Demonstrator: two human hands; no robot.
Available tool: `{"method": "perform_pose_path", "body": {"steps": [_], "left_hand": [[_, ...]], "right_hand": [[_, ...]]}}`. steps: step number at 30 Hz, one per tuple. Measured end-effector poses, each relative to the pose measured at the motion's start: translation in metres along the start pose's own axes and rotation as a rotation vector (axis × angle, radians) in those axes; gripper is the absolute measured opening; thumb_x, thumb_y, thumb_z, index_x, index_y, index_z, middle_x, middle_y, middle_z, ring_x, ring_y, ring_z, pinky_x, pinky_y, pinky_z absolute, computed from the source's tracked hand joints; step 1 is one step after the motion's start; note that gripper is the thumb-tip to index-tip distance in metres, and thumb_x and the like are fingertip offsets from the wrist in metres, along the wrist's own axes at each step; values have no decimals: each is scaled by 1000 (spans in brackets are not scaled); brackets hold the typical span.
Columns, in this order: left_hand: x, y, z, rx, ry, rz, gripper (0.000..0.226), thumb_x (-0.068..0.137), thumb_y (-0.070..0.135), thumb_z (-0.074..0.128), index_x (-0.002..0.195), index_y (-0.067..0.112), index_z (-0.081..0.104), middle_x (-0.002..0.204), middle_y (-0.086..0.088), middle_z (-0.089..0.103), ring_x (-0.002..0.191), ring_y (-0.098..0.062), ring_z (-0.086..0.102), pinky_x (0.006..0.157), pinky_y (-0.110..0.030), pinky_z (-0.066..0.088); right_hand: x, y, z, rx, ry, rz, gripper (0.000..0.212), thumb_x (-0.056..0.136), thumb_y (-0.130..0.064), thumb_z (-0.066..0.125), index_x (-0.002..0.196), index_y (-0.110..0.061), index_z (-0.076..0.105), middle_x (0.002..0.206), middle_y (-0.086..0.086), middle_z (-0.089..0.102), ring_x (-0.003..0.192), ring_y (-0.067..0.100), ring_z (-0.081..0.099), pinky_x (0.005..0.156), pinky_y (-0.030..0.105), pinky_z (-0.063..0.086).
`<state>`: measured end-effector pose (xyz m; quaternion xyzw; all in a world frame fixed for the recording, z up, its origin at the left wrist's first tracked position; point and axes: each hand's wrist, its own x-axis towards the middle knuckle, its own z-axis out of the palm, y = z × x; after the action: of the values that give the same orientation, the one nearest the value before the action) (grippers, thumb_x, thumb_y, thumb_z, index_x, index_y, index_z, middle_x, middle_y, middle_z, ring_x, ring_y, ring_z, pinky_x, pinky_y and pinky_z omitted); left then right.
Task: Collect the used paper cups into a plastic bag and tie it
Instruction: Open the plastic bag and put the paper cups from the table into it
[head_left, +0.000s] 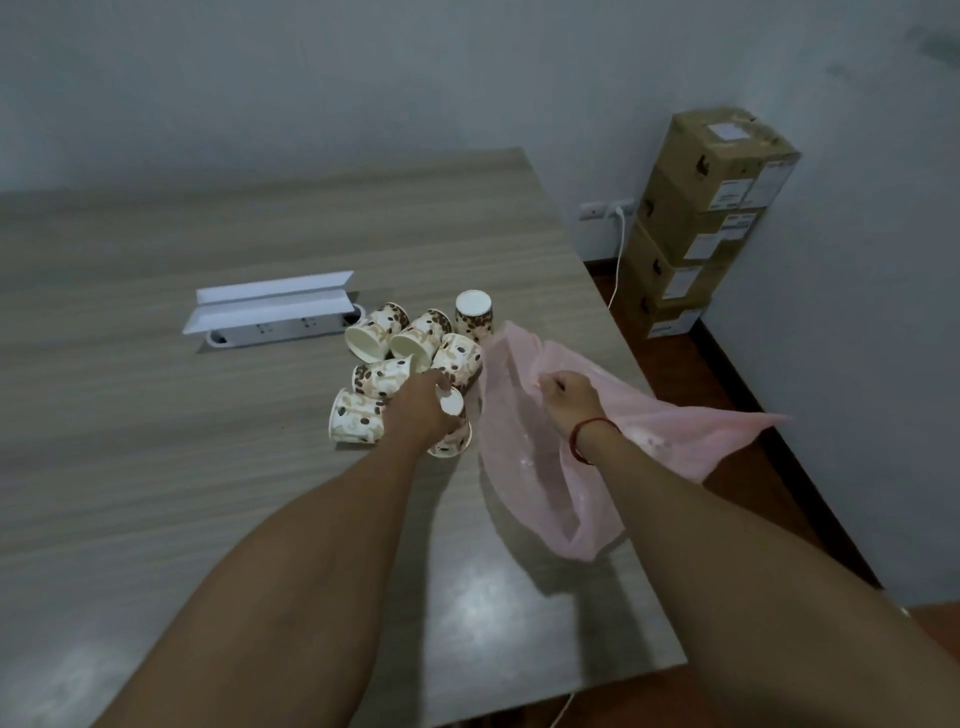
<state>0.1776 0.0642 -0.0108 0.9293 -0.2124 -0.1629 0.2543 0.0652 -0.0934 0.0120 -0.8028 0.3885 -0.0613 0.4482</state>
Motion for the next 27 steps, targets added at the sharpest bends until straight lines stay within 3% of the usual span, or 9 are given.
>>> {"method": "perform_pose_path", "body": {"steps": [7,10,12,16,20,22,24,25,27], "left_hand": [[-30,42,-18,-66,198,-10,64,71,54,67,123,20,53,122,-9,55,110,-31,58,89,-45,51],[-48,70,-21,-203,268,17,56,72,51,65,117,18,58,115,-9,60,106,-29,60,89,-42,51],[-58,89,-18,-316,279,18,51,71,49,66,110,17,59,109,-5,62,100,-24,59,87,-37,50],[-75,120,-5,-515,180,-28,59,59,59,60,104,20,57,108,-4,60,98,-23,60,87,-41,53],[-75,139,7,-613,144,-101,49,68,51,64,104,18,59,110,-3,62,100,-23,60,91,-41,52],[-70,147,8,-654,-71,-146,42,81,44,62,111,14,60,110,-4,62,99,-23,59,92,-38,52],[-65,151,6,-626,-364,-192,43,95,44,45,115,10,61,110,-7,63,102,-25,57,88,-36,46],[-61,150,6,-604,-428,-206,45,98,43,37,115,8,62,110,-7,64,101,-25,56,83,-35,43],[-48,143,3,-558,-363,-177,41,99,32,34,106,5,64,107,-11,66,96,-26,54,76,-32,39]], "right_hand": [[-18,-5,-33,41,68,-22,37,95,-17,39,59,-15,40,64,0,41,79,22,45,71,31,34],[-30,-14,-60,56,126,-56,27,96,-16,39,81,0,55,84,15,52,84,26,49,77,34,41],[-34,-20,-75,65,165,-80,31,96,-17,41,96,7,61,98,22,59,93,32,55,88,41,47],[-38,-27,-96,88,212,-118,30,95,-18,43,97,2,64,95,18,60,97,33,57,85,37,45],[-37,-32,-106,136,230,-110,31,94,-20,43,104,0,66,94,13,60,99,32,58,91,38,47],[-35,-32,-107,164,226,-98,31,95,-21,43,104,-1,65,95,12,60,99,32,58,93,40,47],[-29,-32,-106,167,217,-87,31,95,-22,44,105,-2,65,101,16,63,101,32,59,94,42,48],[-25,-32,-105,163,213,-84,30,95,-22,44,105,-2,65,104,17,64,100,32,58,92,40,48],[-16,-31,-100,148,204,-83,26,95,-22,43,97,-6,64,98,14,61,92,27,55,83,34,44]]}}
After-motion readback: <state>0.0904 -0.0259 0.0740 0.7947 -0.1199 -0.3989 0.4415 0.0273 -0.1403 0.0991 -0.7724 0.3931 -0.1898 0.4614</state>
